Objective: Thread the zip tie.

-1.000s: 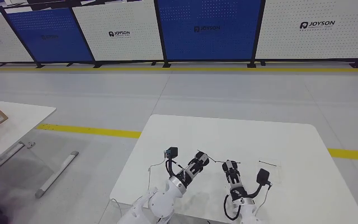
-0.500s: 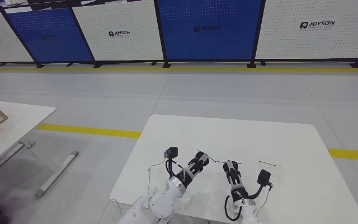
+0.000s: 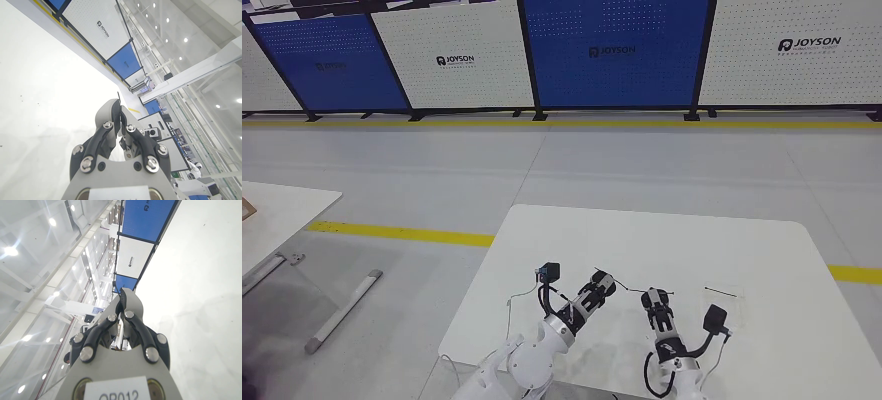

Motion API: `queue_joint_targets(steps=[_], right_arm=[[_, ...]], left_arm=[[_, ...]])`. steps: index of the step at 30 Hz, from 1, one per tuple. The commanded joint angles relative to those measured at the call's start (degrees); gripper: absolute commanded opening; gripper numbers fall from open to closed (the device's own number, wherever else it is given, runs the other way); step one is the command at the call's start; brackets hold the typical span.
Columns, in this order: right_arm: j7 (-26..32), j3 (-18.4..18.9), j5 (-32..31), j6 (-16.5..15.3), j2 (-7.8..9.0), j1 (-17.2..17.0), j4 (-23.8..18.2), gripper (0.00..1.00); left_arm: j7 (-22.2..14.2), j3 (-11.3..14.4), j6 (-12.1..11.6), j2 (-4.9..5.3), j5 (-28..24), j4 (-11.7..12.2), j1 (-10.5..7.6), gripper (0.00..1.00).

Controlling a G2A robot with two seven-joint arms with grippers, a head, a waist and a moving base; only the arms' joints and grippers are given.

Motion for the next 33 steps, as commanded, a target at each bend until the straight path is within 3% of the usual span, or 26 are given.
queue_joint_targets(steps=[1, 33], right_arm=[[0.0, 0.0, -0.1, 0.0, 0.00, -0.1, -0.1, 0.00], [0.5, -0.1, -0.7, 1.4, -0.29, 0.7, 0.2, 0.00]], left_arm=[[0.0, 0.0, 0.0, 0.00, 0.0, 0.0, 0.00, 0.00], [0.0, 0.0, 0.0, 0.00, 0.0, 0.0, 0.00, 0.00]])
